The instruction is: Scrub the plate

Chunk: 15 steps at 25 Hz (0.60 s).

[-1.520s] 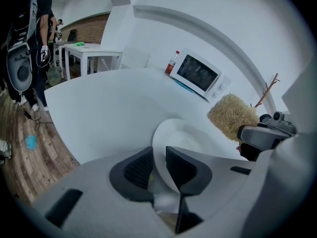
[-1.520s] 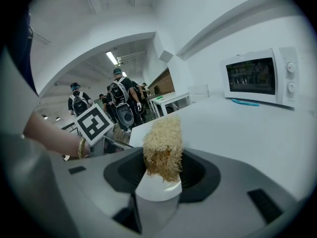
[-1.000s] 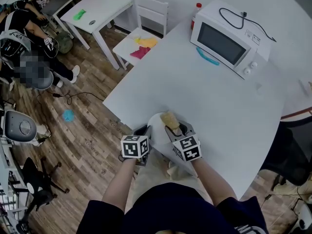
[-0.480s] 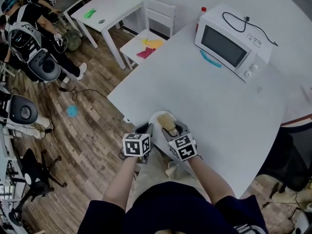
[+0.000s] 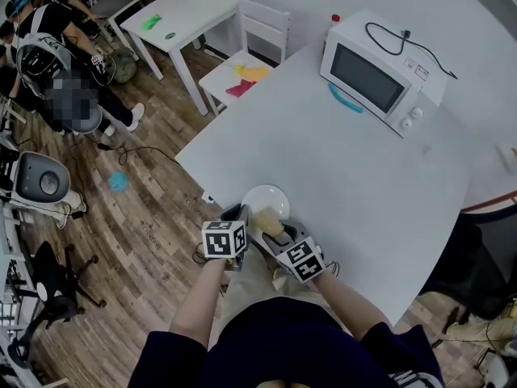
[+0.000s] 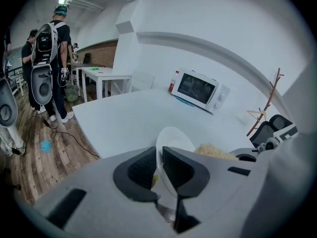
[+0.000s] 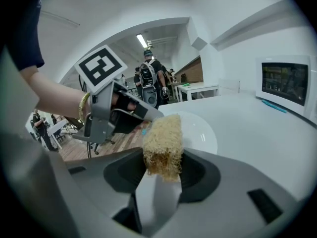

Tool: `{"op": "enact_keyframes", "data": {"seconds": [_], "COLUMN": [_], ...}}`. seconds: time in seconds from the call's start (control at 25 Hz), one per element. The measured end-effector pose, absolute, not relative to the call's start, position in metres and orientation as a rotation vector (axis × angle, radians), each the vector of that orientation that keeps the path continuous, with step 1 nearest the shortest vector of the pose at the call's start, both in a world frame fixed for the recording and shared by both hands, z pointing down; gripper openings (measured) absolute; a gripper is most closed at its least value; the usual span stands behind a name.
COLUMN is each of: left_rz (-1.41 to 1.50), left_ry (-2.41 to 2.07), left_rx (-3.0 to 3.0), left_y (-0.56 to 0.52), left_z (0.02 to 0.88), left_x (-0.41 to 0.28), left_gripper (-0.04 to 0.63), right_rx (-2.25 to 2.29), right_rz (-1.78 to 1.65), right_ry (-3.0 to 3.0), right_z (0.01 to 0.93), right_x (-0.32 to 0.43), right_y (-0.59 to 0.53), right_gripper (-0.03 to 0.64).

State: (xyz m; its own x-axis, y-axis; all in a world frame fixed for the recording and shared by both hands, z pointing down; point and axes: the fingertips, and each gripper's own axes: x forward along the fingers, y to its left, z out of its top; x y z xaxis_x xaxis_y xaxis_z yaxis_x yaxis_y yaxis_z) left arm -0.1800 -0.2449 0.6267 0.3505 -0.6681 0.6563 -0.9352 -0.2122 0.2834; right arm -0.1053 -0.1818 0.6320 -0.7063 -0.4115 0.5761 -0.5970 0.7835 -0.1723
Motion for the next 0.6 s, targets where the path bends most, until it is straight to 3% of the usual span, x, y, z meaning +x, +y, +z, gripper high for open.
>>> {"op": "enact_keyframes", "data": {"seconds": [0.28, 0.6], "left_rz": [0.521, 0.519], "left_ry": [-1.420, -1.423], "left_rx": [1.947, 1.952], "left_y": [-0.241, -0.234], "left_z": [0.628, 0.627], "left_x": [-0.182, -0.184], "left_gripper": [0.052, 0.052], "right_rx": [0.693, 0.917], "right_rz": [0.481, 0.433], "right_ry": [-2.458, -2.427], "right_z": [0.634, 0.620], "right_x": [-0.106, -0.071], "right_y": [-0.162, -0.221], "right_gripper": [0.179, 0.179]}}
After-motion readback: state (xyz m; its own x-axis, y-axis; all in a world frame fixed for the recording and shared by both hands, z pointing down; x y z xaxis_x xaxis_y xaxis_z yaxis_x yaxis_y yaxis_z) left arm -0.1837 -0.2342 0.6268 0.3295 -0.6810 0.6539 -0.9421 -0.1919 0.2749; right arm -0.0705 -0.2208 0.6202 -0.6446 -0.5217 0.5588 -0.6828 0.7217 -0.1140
